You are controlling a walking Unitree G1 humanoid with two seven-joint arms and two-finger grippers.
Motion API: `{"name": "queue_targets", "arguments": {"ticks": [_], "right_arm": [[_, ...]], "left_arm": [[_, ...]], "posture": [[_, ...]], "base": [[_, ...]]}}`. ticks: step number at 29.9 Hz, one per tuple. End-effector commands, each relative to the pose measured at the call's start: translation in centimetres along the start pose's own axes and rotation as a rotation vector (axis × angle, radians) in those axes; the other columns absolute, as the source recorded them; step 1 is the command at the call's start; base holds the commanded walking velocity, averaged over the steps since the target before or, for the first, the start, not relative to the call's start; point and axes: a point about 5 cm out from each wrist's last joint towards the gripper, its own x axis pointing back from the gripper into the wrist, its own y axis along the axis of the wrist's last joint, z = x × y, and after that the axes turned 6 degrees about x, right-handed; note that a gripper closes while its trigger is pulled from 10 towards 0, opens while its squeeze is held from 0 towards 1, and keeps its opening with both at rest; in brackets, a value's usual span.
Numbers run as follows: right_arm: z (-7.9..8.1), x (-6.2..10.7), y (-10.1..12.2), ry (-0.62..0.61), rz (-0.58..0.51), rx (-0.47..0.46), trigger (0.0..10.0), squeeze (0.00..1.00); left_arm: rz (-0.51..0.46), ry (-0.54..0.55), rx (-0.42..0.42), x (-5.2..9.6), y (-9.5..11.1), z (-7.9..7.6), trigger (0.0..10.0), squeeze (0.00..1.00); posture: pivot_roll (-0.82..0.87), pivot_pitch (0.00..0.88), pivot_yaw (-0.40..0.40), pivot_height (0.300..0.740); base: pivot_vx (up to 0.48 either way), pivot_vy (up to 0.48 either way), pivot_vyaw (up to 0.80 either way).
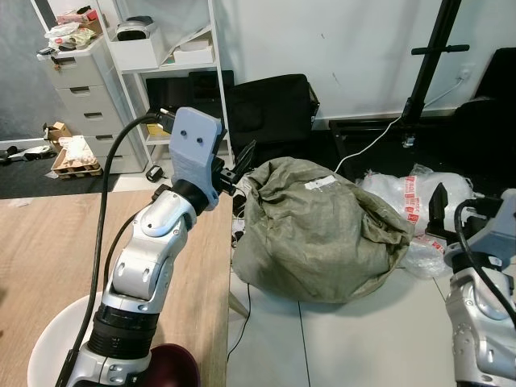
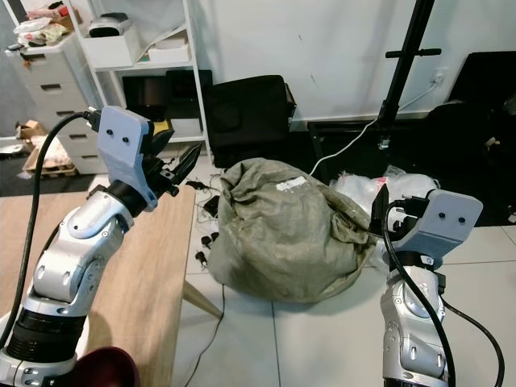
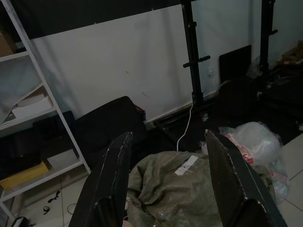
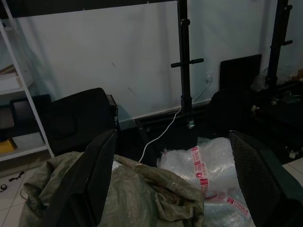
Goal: Setting the table
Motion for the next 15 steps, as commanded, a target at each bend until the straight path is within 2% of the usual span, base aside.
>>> {"name": "queue_targets", "arguments": {"ticks": [1,15], "right_arm": [[0.20,-0.05,-0.11,0.004,0.000,0.000,10.0,0.00],[0.35,-0.09,-0.21,0.010,0.002,-0.002,10.0,0.00]], "left_arm": [[0.017,0.026,0.005,0.32,-0.51,0.52,10.0,0.00],[0.019,0.028,0.004,0.34,-0.54,0.64,10.0,0.00]], "posture": [[-0.11,0.000,0.164,0.740],[-0.11,0.000,0.162,0.740]], "base": [[0.000,0.000,0.00],[0.000,0.000,0.00]]}}
